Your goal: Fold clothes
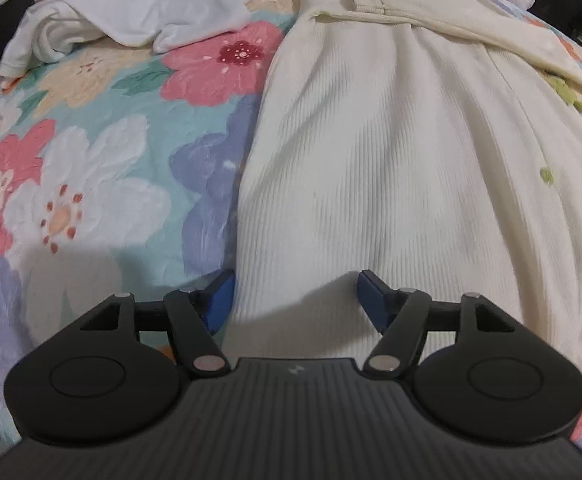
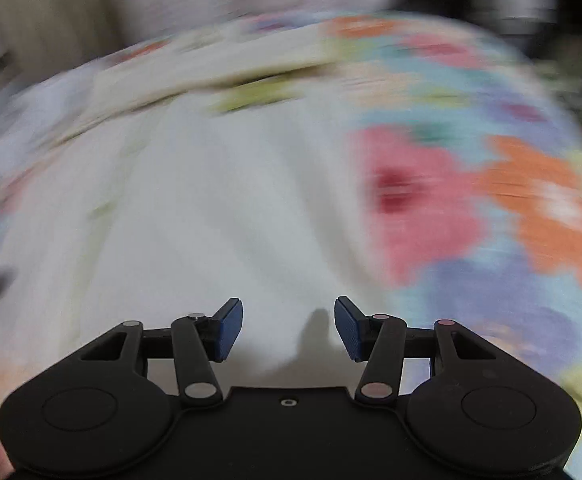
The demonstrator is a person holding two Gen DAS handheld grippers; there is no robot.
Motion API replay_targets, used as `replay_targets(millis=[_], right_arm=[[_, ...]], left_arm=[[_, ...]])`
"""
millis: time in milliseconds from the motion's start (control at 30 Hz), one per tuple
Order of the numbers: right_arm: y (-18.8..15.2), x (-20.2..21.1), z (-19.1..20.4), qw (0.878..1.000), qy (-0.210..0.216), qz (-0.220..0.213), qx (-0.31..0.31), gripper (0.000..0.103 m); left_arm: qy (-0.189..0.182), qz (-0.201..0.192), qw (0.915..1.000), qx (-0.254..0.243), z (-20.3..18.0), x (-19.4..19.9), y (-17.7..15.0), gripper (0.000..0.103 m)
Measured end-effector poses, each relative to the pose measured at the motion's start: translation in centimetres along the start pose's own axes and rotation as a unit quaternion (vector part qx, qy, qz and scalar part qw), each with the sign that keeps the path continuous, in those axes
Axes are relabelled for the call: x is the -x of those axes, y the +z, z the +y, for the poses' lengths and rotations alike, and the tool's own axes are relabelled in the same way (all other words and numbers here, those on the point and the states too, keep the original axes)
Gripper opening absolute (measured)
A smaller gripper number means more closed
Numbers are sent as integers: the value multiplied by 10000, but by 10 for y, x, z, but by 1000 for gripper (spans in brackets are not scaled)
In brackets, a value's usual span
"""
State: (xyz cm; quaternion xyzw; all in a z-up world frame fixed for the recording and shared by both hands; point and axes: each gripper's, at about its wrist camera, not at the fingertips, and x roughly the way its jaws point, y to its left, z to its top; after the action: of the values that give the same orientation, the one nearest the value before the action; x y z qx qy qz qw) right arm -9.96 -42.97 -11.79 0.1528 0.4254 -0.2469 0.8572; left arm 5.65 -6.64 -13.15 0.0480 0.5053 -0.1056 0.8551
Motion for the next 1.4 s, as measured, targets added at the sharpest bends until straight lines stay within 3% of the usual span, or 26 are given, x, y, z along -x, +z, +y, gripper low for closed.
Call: replay_targets(millis=[33,67,133,367,567,700,900,1133,1233,1400], right_arm=[[-1,-2,3,9987,-384,-135,-299,57],[-3,-2,7,9974,-404,-315,-511,57],[-12,1,20,9966,-34,-550,-619,57],[-45,8,70,9976,463,-485,182,57],[-52,17,79,9918,875,-655,665,57],[-50,18,71,9913,732,-753,788,57],[-51,11,42,9936,-58,-760,831,57],[-44,-7,-20,9972,-652,-344,84,58],[-50,-14,-38,9982,-380,-195,-419,61],[-60,-11,-30,9983,407,-59,-408,63]], left_arm=[[24,-6,10000,-16,-2,2,-2,66],[48,-11,10000,-32,-4,4,-5,66],[-91,-11,10000,24,-5,9,-10,66],[-560,34,9980,286,-5,22,-25,66],[-1141,-18,9923,490,-3,29,-32,66],[-1339,-85,9897,506,-3,31,-32,65],[-1441,-129,9888,354,-4,32,-33,59],[-1485,-151,9878,433,1,33,-34,58],[-1522,-216,9870,474,3,36,-35,59],[-1724,-371,9829,532,3,40,-34,62]])
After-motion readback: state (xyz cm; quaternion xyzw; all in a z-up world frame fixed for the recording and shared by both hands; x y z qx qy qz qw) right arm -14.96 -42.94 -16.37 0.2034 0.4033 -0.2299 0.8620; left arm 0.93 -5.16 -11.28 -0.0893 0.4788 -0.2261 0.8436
